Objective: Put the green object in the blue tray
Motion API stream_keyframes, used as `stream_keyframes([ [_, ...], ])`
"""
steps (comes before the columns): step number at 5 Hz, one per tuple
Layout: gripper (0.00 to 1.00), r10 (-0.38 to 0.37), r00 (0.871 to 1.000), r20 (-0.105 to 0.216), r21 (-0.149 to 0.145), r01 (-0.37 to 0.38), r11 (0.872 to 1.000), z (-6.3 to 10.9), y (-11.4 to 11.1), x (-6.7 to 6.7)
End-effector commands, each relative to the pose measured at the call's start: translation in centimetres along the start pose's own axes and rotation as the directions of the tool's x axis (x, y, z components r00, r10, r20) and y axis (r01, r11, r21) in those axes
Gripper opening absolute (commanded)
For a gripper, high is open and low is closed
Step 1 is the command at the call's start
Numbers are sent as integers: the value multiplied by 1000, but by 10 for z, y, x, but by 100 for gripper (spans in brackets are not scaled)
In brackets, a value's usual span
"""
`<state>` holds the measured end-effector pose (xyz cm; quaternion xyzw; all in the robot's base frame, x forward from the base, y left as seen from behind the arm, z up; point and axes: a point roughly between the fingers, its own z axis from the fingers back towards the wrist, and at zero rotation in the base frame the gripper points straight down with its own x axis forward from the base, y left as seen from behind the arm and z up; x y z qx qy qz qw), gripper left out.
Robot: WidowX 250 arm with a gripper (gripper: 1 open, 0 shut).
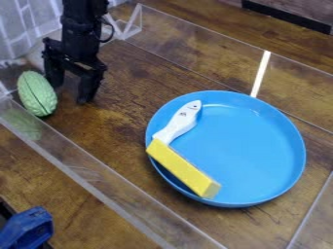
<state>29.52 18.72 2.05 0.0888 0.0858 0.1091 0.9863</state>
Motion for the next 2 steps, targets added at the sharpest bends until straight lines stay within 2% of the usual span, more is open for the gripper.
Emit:
stream_keyframes([
  [1,100,0,999,-39,3,1,1000,-12,0,-7],
  [2,100,20,999,-51,4,-20,1000,-14,0,-12],
])
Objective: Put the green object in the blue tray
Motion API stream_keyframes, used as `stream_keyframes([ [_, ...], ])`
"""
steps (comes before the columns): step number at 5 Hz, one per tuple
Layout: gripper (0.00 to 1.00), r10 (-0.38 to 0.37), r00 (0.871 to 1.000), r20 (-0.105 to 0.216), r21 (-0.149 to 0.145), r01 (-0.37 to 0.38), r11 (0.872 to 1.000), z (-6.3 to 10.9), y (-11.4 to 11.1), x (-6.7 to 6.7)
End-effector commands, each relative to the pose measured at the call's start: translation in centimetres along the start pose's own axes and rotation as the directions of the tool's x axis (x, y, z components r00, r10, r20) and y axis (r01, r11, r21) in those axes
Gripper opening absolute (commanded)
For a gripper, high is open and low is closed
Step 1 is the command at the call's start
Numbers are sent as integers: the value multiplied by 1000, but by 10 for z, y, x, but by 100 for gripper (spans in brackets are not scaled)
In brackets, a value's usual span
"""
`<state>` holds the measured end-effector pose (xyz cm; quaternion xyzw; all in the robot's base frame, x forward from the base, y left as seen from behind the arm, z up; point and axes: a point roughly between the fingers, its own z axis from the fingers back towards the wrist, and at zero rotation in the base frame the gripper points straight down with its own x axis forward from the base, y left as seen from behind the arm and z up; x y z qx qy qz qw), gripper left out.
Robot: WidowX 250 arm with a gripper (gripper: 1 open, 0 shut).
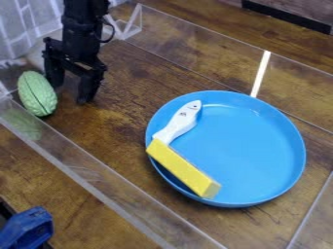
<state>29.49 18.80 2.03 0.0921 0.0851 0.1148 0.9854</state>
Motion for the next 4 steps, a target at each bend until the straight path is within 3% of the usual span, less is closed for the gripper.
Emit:
stream_keyframes([
  [1,100,55,996,-70,-4,-55,998,-16,-2,-16],
  [2,100,102,991,-88,-4,-103,995,-17,-2,-20],
  [3,100,182,977,-115,-6,-184,983,-17,-3,-22],
  [4,0,253,957,-141,-16,-257,966,-18,-1,-22],
])
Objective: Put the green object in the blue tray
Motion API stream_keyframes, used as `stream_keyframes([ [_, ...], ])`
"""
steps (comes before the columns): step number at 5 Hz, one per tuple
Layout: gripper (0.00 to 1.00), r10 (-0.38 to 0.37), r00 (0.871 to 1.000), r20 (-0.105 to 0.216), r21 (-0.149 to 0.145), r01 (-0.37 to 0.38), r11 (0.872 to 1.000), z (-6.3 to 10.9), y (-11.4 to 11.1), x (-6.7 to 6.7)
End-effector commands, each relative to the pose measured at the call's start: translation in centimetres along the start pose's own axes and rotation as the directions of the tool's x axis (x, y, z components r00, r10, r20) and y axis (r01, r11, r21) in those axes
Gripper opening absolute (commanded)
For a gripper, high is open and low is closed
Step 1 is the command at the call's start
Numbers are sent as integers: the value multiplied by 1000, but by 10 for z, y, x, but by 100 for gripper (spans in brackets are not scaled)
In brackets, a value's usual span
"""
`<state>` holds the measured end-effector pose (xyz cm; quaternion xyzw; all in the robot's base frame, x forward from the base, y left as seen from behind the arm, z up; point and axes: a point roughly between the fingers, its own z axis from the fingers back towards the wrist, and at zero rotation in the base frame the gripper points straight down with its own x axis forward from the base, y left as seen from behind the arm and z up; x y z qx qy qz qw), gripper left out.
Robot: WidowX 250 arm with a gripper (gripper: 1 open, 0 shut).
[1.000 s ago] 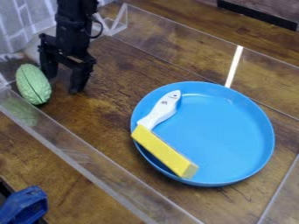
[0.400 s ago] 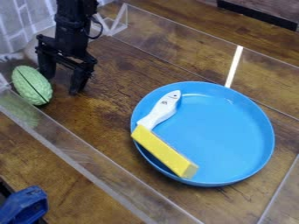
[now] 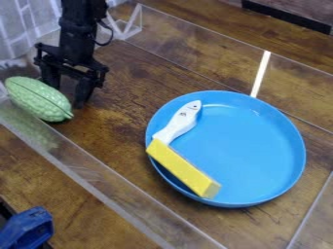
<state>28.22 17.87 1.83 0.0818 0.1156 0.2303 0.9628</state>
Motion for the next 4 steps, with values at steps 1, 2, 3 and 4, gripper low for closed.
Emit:
stream_keyframes([
  [1,0,27,998,-55,1,-27,1000,-14,-1,-12],
  [2,0,15,999,-52,39,-13,999,7,-8,-24],
  [3,0,-4,999,-35,77,7,997,35,-19,-35],
  [4,0,-17,1000,-16,72,18,997,36,-21,-34],
])
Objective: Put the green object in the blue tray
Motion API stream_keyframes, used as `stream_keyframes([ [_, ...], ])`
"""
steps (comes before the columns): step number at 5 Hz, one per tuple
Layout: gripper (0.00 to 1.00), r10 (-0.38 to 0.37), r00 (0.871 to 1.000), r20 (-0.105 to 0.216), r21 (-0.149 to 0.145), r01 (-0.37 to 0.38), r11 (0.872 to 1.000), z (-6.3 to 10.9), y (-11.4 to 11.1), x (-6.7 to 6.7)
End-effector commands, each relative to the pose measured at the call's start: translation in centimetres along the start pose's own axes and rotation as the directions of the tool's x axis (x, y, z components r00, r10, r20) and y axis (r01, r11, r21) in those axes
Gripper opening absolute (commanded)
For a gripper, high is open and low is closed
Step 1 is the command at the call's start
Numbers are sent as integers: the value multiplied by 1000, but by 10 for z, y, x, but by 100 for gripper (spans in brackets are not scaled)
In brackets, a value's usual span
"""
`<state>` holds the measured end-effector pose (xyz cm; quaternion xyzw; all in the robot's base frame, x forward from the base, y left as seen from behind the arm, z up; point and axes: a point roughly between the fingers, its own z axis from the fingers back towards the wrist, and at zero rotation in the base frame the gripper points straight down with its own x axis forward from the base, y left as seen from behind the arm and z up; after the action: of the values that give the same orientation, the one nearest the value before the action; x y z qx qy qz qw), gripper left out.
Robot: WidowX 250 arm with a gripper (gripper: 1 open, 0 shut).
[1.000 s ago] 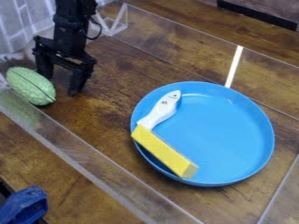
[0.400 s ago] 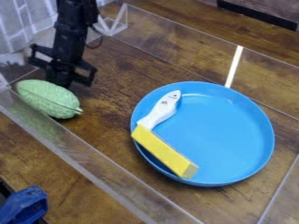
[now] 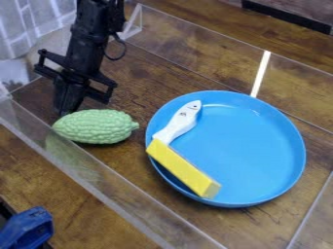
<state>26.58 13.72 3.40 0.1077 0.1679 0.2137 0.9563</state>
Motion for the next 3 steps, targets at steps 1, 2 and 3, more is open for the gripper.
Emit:
stream_keyframes([
  [1,0,-2,995,98,-11,3,1000,23,4,2],
  [2,0,-21,992,125,-14,23,1000,31,-3,3],
  [3,0,-38,988,150,-15,41,999,38,-9,4],
])
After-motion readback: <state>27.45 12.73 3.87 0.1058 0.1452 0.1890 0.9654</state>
